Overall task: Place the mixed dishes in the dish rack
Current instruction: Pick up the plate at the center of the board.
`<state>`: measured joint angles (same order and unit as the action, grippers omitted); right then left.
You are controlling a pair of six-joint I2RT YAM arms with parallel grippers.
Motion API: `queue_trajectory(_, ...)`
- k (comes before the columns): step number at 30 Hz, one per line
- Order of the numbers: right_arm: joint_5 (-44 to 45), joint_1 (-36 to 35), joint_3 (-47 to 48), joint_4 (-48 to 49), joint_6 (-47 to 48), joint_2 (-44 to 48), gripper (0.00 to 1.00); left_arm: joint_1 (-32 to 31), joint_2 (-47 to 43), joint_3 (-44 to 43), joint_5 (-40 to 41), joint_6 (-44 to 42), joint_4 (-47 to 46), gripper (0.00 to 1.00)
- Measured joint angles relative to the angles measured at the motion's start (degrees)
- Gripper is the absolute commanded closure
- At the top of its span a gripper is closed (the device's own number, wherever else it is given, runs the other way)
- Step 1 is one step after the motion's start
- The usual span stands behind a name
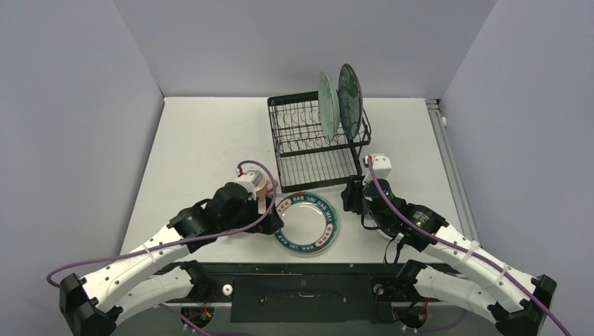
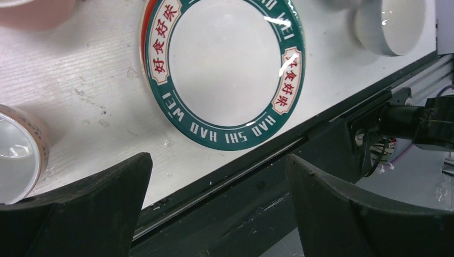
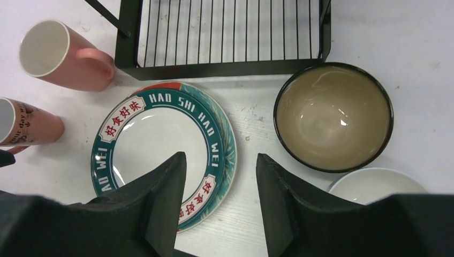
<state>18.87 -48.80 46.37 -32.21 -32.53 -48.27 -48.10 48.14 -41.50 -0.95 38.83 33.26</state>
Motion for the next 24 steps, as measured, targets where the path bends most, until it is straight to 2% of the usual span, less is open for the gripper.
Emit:
queue_trajectory(5, -0.8, 0.0, -4.1, 2.1, -2.5, 0.0, 0.54, -0.1, 3.0, 1.4, 1.6, 1.6, -1.7, 0.22)
queue_trajectory(12, -1.7, 0.0, -9.0, 4.0, -5.2, -0.2, 0.54, -0.2, 7.2, 2.8, 2.5, 2.8, -5.3, 0.34)
queue_trajectory(24, -4.1, 0.0, -13.4, 8.6, -8.7, -4.9, 0.56, -0.2, 13.7, 5.6, 4.0, 3.6, -8.9, 0.42)
